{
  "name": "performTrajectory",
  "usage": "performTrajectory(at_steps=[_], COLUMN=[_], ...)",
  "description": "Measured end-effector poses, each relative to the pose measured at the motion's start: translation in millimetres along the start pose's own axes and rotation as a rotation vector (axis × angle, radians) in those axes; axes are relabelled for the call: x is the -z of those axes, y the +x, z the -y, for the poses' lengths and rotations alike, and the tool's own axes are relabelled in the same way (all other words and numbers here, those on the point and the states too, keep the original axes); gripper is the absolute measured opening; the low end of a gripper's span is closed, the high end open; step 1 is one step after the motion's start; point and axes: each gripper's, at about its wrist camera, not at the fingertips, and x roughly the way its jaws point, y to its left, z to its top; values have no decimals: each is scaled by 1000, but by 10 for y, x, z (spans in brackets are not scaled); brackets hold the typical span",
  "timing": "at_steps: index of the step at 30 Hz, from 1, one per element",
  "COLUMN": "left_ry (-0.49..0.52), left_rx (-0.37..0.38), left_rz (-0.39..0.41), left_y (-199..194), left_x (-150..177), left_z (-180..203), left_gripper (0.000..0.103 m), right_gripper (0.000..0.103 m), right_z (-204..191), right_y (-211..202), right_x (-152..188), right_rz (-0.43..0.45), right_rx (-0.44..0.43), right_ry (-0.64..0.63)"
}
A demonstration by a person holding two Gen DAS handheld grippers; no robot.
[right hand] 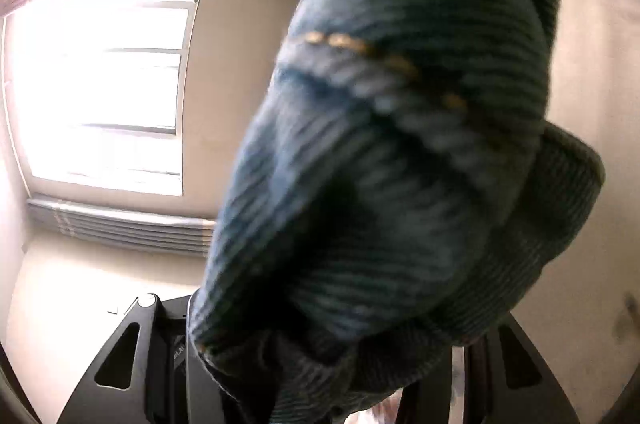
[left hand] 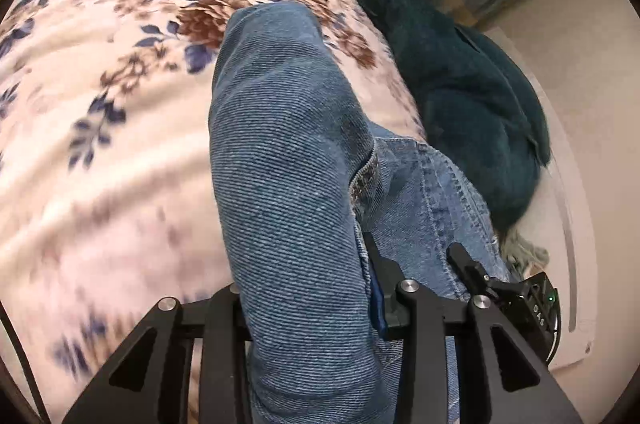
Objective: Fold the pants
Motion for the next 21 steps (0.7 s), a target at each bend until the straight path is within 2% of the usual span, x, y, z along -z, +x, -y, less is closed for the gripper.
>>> performTrajectory(at_steps=[2,5,7,10,13,15,16,17,18,19,21], left_ry=[-1,-8,-25,-10,2,-11,-27,-31,-14,8,71], left_rx=[-14,-33,-49,-66,-59,-90,-110,-132,-181,-236,-347], left_rz=[0,-26,-66,-110,-126,-140,-145,-146,-131,-118,-100], left_y=[234,515,720,922,903,826,776,706,607,526,407], left_x=[-223,-334,-330,-249,-217,-202,-197,-189,-156,-124,-7], left_z=[-200,-484,-683,-881,-902,-856,-830,-774,-683,-597,-434], left_gripper=[32,32,33,37,42,48,50,50,53,68,89], right_gripper=[50,50,50,51,55,63,69,73,83,91,93], right_z=[-26,112,286,488,556,552,553,489,443,265,54], right_y=[435,836,1107,1288,1382,1435,1253,1240,1105,1046,939], right_x=[-145,-242,-219,-126,-37,-129,-31,-64,-34,-54,-178], right_rz=[-3,-4,-21,-28,-27,-60,-93,-122,-131,-136,-139], right_rx=[11,43,87,147,146,131,133,166,205,303,470], right_ry=[-23,-21,23,45,49,77,94,95,71,-19,-172])
